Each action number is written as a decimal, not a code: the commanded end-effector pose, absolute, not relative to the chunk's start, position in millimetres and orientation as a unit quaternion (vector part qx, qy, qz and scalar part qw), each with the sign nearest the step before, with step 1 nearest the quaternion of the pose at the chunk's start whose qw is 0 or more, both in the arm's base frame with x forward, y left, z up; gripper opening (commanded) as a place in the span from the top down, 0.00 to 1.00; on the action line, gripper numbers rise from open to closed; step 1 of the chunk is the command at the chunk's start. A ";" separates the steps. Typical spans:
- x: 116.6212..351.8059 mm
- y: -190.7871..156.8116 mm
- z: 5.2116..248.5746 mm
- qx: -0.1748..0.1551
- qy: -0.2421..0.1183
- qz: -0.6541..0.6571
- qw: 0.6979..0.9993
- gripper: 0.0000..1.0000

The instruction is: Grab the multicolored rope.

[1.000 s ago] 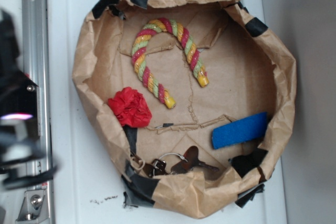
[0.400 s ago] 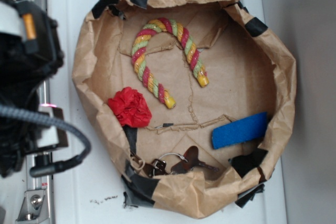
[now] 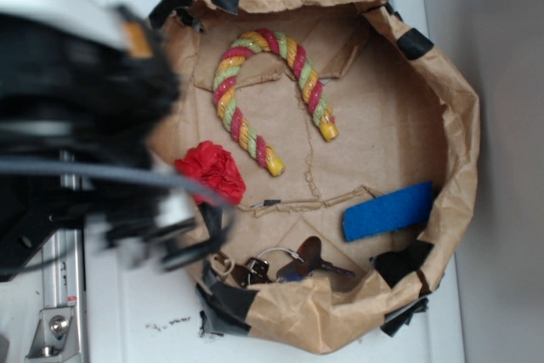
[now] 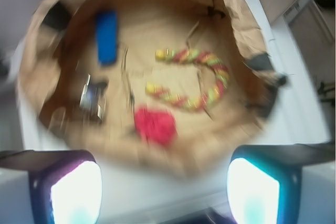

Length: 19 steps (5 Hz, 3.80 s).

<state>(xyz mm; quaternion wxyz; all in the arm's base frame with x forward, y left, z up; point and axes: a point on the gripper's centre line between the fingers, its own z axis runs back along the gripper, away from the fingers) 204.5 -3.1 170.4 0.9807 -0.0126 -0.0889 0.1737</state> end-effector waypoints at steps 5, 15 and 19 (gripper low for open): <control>266.2 90.8 82.5 0.075 -0.061 0.277 0.956 0.00; 278.0 80.3 -3.4 0.054 -0.109 0.055 0.991 1.00; 287.7 20.7 121.6 -0.010 -0.148 0.050 0.988 1.00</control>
